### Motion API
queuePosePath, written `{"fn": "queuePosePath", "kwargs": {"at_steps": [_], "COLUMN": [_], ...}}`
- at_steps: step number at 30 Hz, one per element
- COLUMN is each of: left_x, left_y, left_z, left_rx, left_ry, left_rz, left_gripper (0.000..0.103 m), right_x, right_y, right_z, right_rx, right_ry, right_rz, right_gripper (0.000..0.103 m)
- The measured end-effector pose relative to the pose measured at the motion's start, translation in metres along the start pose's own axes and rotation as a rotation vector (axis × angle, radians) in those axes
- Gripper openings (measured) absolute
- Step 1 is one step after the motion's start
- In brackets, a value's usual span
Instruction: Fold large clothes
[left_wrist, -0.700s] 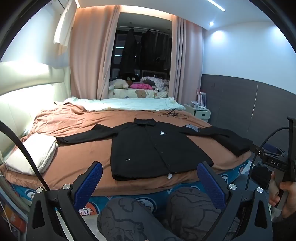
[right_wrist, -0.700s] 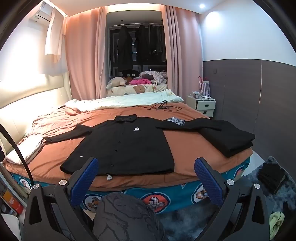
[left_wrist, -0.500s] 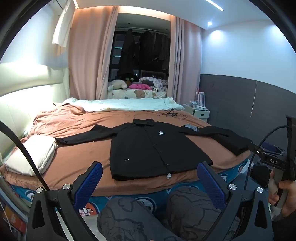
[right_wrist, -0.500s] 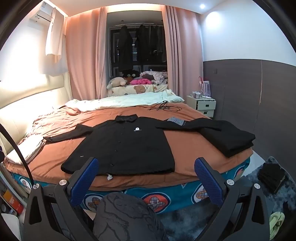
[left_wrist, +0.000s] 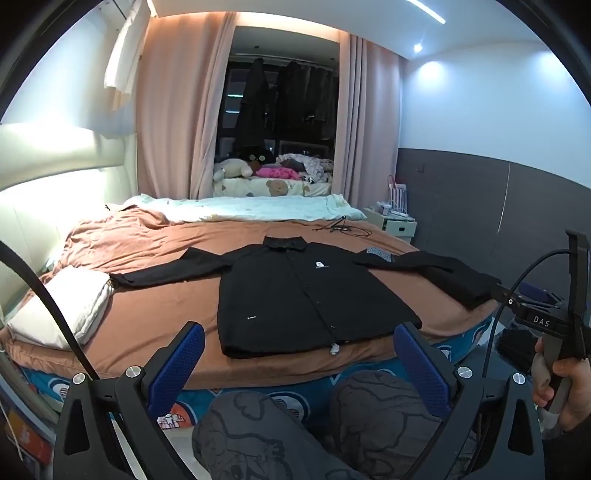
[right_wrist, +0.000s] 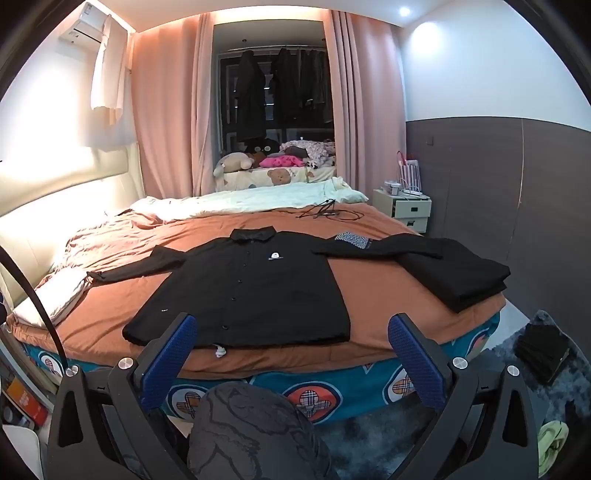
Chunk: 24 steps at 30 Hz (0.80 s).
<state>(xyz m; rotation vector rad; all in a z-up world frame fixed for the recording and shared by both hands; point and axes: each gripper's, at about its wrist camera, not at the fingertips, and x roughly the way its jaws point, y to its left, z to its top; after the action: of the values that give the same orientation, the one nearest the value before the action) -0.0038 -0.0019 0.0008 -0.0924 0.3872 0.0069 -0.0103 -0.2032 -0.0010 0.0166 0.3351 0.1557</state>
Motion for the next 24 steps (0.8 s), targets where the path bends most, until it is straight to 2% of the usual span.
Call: {"fn": "queuePosePath", "kwargs": {"at_steps": [24], "left_x": [-0.0043], "left_y": [0.0025], "left_z": [0.0005], "left_rx": [-0.004], "left_ry": [-0.008], "left_rz": [0.001], "left_gripper": [0.103], "right_x": [0.0004], "right_y": [0.0042], "right_z": [-0.0019], "right_rx": [-0.009], "right_ry": [0.007], "right_rz": [0.005], "right_gripper": [0.103]}}
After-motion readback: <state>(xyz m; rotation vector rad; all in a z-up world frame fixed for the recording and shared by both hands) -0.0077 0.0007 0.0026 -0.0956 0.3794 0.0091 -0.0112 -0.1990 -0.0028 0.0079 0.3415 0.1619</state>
